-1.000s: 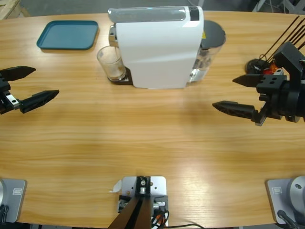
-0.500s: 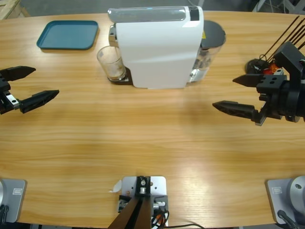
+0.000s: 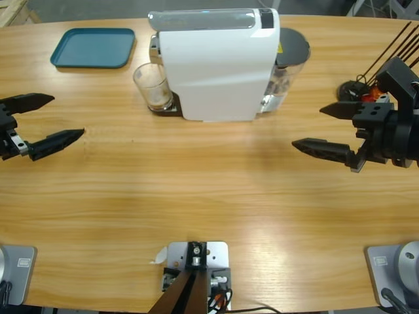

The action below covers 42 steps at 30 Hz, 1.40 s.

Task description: Pour coffee

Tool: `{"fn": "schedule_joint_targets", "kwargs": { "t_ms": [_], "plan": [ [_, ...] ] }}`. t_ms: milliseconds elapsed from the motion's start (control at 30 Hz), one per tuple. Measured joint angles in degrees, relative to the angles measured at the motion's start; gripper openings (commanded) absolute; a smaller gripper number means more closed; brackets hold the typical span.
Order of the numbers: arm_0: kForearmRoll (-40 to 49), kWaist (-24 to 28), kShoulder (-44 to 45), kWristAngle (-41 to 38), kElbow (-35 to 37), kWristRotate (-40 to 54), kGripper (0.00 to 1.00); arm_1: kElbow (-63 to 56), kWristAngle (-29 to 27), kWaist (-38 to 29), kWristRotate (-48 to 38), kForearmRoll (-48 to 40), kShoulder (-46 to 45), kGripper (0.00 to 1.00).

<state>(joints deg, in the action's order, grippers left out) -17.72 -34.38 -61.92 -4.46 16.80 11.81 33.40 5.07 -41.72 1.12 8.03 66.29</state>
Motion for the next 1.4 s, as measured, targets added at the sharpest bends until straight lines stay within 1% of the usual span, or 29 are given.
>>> {"fn": "schedule_joint_targets", "kwargs": {
  "t_ms": [267,1400],
  "plan": [
    [0.0,0.0,-0.01,-1.5,-0.25,0.18,0.867,0.0,0.0,0.0,-0.01,0.0,0.0,0.862],
    [0.0,0.0,-0.12,-1.54,-0.26,0.18,0.872,0.0,0.0,0.0,-0.01,0.0,0.0,0.867]
  ]
}}
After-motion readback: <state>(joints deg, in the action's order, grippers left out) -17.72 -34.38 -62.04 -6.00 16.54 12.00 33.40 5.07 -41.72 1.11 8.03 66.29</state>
